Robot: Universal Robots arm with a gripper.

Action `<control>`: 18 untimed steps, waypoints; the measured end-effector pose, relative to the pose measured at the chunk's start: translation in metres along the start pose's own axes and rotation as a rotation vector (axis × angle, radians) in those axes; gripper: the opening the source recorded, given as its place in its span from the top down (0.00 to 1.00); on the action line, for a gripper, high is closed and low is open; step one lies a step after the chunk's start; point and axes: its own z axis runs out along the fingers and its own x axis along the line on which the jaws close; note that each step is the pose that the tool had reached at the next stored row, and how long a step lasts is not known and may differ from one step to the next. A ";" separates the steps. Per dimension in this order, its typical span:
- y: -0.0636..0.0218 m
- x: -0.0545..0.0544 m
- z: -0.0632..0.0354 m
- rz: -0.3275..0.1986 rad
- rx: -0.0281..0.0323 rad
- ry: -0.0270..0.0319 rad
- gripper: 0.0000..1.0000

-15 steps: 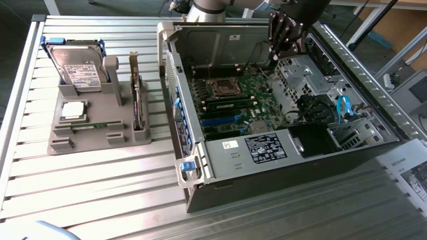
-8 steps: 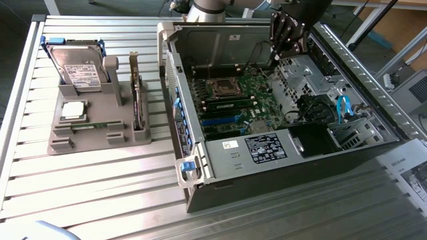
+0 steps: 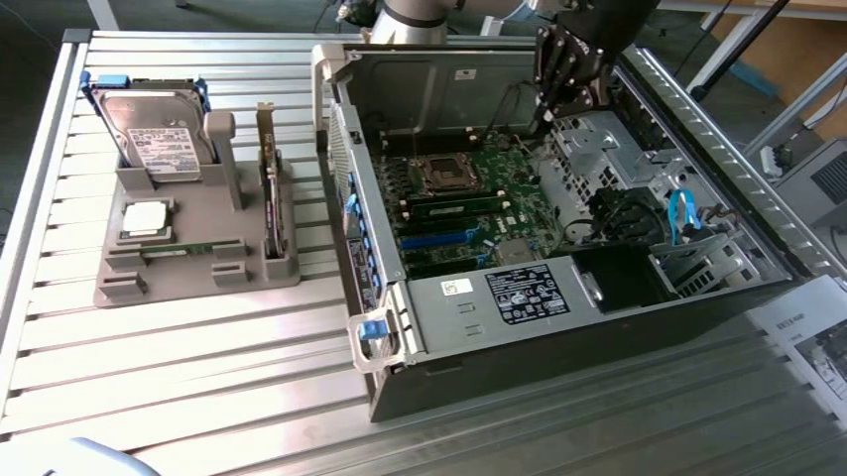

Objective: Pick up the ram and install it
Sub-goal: 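Press down the ram until it locks into place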

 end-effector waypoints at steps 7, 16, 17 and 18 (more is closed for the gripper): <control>0.0000 0.000 0.0067 0.000 0.0000 0.0000 0.90; -0.0001 0.000 0.0185 0.000 0.0001 -0.0002 0.90; -0.0001 0.001 0.0197 0.000 0.0000 -0.0001 0.90; -0.0001 0.001 0.0208 0.000 0.0001 -0.0001 0.90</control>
